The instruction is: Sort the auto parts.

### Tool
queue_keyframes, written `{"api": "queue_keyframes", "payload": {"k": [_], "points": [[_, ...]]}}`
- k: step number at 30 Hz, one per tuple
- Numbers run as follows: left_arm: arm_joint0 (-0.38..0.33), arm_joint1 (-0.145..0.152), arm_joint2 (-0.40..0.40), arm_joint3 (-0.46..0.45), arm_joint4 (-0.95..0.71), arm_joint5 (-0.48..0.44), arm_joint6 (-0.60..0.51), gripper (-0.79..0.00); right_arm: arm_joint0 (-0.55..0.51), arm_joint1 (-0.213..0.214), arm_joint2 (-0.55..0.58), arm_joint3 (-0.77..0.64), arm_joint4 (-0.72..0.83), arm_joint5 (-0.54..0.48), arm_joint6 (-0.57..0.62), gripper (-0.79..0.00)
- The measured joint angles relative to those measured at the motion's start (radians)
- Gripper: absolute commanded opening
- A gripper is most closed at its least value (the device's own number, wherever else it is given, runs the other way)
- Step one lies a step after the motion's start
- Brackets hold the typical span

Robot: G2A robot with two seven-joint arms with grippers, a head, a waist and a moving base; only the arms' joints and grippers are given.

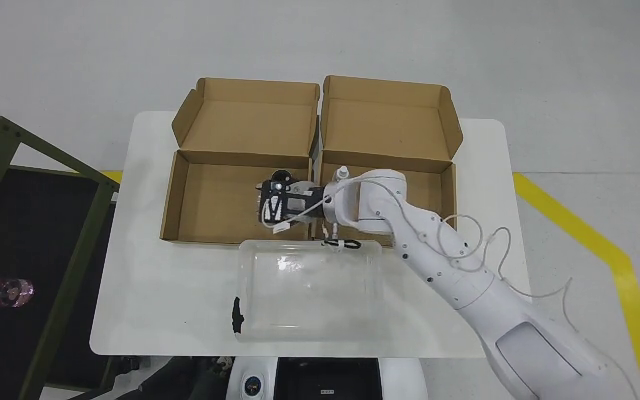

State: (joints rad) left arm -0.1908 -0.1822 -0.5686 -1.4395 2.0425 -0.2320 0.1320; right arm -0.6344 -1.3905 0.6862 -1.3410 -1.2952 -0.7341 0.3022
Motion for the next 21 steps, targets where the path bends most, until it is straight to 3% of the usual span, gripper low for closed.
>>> {"api": "queue_keyframes", "payload": {"k": [21], "points": [[0.0, 0.0, 0.0, 0.0, 0.0, 0.0, 0.0, 0.0, 0.078, -0.075, -0.118, 0.207, -0.05, 0.009, 0.037, -0.785]]}}
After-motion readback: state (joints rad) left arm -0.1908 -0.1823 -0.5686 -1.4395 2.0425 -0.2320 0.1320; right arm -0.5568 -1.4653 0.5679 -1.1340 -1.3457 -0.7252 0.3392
